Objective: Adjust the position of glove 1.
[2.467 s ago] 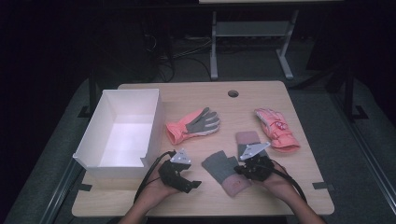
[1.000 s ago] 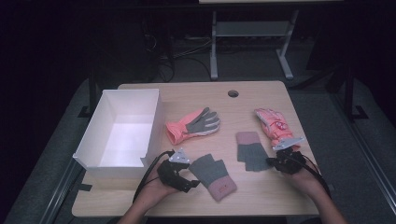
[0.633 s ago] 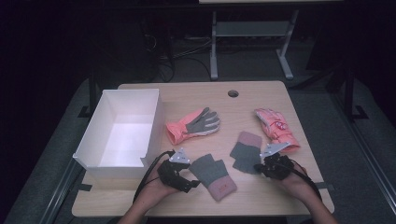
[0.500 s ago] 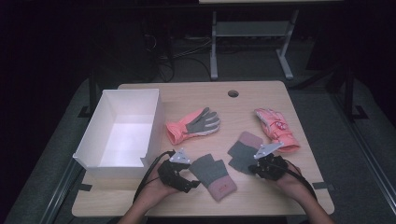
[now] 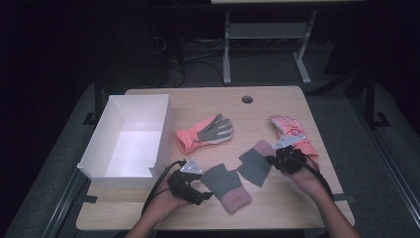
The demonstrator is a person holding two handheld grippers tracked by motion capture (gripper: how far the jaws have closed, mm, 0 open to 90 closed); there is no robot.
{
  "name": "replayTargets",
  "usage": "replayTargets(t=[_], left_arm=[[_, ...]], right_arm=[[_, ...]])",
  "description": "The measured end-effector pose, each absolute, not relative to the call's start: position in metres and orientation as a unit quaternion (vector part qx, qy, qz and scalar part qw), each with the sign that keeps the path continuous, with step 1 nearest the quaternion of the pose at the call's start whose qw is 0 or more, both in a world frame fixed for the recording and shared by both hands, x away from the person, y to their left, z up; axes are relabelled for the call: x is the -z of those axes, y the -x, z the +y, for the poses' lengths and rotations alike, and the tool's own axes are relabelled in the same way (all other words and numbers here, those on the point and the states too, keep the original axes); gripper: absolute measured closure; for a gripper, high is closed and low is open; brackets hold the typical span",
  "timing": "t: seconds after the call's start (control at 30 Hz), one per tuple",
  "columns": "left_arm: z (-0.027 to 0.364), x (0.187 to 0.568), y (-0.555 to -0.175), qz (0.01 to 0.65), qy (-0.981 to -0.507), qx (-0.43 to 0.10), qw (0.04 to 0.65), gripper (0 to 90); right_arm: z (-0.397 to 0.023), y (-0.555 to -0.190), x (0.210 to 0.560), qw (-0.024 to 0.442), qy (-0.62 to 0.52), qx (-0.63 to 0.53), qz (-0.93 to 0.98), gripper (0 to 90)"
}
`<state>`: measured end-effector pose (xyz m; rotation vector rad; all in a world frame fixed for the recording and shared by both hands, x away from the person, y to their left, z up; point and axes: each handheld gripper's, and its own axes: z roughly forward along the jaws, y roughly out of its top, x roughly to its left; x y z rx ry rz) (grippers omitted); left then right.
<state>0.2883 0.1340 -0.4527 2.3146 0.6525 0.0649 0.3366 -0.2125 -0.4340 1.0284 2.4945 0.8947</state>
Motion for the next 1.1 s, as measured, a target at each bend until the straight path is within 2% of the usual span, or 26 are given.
replayTargets(t=[0.1,0.27,0.67,1.1], left_arm=[[0.133,0.454,-0.288,0.258,-0.895,-0.024,0.364,20.4],[0.134,0.454,-0.289,0.257,-0.897,-0.021,0.360,20.4],[0.136,0.453,-0.290,0.259,-0.897,-0.021,0.359,20.4],[0.136,0.453,-0.290,0.259,-0.896,-0.021,0.360,20.5]], right_arm=[[-0.223,-0.359,0.436,0.169,-0.386,-0.312,0.852,90.0],[-0.222,-0.378,0.433,0.176,-0.397,-0.318,0.843,90.0],[-0.184,-0.429,0.446,0.147,-0.396,-0.300,0.855,90.0],[-0.200,-0.412,0.451,0.144,-0.391,-0.260,0.871,90.0]])
